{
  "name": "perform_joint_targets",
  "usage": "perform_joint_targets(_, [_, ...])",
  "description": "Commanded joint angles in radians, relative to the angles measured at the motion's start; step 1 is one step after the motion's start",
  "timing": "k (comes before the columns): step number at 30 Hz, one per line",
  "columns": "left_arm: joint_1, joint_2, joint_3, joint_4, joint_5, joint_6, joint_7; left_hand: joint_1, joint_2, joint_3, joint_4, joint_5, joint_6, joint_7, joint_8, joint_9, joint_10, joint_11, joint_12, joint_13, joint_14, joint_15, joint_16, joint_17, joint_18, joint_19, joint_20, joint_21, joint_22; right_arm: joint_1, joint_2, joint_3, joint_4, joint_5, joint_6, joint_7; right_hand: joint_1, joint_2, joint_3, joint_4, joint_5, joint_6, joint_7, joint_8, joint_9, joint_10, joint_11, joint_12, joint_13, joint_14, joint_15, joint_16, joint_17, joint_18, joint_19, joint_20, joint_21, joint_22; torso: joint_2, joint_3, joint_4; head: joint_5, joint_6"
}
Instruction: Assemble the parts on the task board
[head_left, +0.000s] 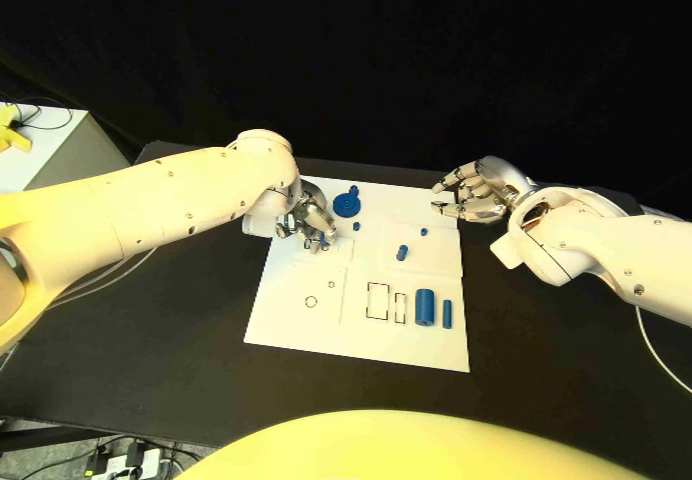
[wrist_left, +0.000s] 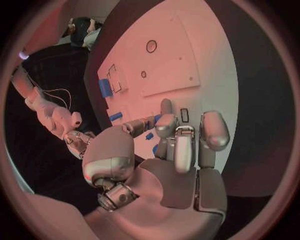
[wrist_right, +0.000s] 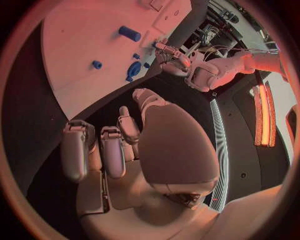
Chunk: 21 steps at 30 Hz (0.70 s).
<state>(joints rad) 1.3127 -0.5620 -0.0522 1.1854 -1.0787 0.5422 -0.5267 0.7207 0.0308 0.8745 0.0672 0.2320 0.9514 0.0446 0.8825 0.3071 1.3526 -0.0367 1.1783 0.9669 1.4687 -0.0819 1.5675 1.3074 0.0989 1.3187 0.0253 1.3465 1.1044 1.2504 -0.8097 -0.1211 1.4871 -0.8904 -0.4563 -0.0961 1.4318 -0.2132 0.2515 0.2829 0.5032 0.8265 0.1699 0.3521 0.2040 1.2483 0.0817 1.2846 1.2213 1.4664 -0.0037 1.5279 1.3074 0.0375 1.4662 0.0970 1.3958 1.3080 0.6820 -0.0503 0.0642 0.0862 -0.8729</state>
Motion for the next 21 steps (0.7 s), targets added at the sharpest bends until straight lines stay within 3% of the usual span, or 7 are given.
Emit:
perform_joint_targets(1, [0.003,0.002,0.002,-0.003,0.033,0.009,-0.006,0.023,0.017,0.102,-0.098,0.004,0.017,-0.02,0.002,-0.001,-0.006,-0.005,-0.006,-0.001,0.101,-0.007,0.002,0.26,-0.004,0.001,-0.002,0.001,-0.001,-0.001,0.0,0.0,0.0,-0.009,0.015,0.007,-0.005,-0.007,0.007,-0.001,0.006,-0.008,0.0,-0.003,-0.002,-0.005,0.002,0.005,0.0,0.079,0.01,-0.004,0.18,0.006,0.032,0.009,-0.004,0.133,0.001,0.0008,-0.0006,-0.001,0.0])
perform_joint_targets(21, [0.006,0.02,0.002,-0.034,0.079,0.076,-0.013,0.024,0.017,0.103,-0.097,0.004,0.016,-0.019,0.001,-0.003,-0.006,-0.004,-0.009,-0.002,0.101,-0.007,0.002,0.261,-0.004,0.002,-0.002,0.001,0.001,-0.001,0.002,0.0,-0.001,-0.009,0.017,0.006,-0.005,-0.007,0.007,-0.001,0.006,-0.008,0.0,-0.003,-0.002,-0.005,0.002,0.005,0.0,0.079,0.01,-0.004,0.18,0.006,0.032,0.009,-0.004,0.133,0.0,-0.0003,0.0009,-0.002,0.0])
